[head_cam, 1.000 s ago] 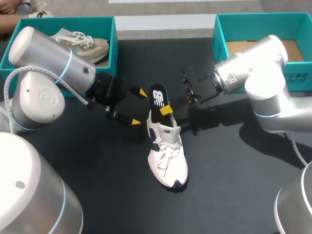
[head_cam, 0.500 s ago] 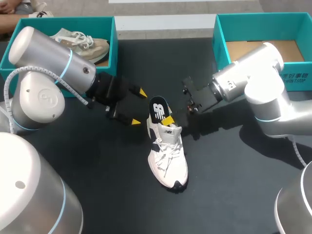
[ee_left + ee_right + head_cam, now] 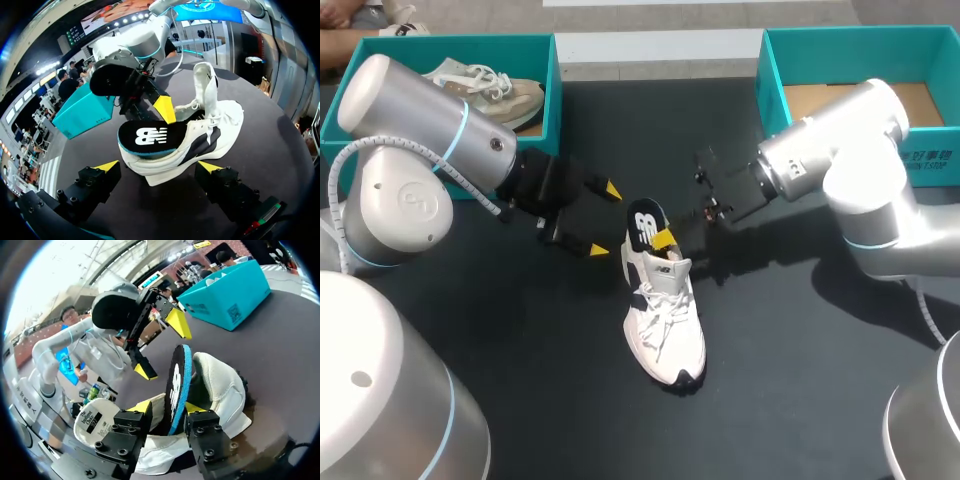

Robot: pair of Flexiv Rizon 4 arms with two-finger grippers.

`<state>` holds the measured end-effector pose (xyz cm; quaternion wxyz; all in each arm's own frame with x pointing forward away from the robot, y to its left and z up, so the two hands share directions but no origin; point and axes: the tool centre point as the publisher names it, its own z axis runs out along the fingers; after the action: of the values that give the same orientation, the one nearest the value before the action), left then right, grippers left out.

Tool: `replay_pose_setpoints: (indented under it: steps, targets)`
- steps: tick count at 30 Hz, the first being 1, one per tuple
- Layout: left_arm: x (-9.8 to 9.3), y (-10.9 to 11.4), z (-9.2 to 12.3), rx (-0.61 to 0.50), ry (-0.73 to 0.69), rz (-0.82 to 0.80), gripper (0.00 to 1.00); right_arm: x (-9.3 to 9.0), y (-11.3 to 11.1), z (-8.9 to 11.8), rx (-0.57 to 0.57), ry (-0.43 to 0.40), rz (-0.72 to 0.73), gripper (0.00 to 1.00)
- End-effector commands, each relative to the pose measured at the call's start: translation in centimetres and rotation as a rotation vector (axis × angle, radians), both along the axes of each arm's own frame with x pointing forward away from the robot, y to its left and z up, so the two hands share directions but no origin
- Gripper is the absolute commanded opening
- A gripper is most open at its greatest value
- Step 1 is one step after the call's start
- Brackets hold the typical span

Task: Take the shoe out of the shoebox, open the shoe tongue, remove and reinsert the insole, then place the shoe into the shoebox

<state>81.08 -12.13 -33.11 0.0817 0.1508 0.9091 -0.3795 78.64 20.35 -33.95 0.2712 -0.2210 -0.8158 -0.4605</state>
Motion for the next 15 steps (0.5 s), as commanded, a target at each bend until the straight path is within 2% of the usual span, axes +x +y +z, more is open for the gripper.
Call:
replay_pose_setpoints:
  steps: [1, 5, 9, 10, 15]
  targets:
    - [0.0, -0.1, 0.0, 0.004, 0.000, 0.000, 1.00, 0.8, 0.0, 0.6, 0.006, -0.028, -0.012, 0.38]
    - [0.0, -0.1, 0.0, 0.004, 0.000, 0.000, 1.00, 1.6, 0.3, 0.4, 0.009, -0.034, -0.008, 0.30]
    - [0.0, -0.1, 0.0, 0.004, 0.000, 0.000, 1.00, 2.0, 0.5, -0.1, 0.011, -0.029, 0.000, 0.10]
    - [0.0, -0.1, 0.0, 0.004, 0.000, 0.000, 1.00, 2.0, 0.5, -0.3, 0.012, -0.027, 0.000, 0.00]
    - [0.0, -0.1, 0.0, 0.004, 0.000, 0.000, 1.00, 0.8, 0.6, -0.9, -0.020, 0.033, 0.015, 0.00]
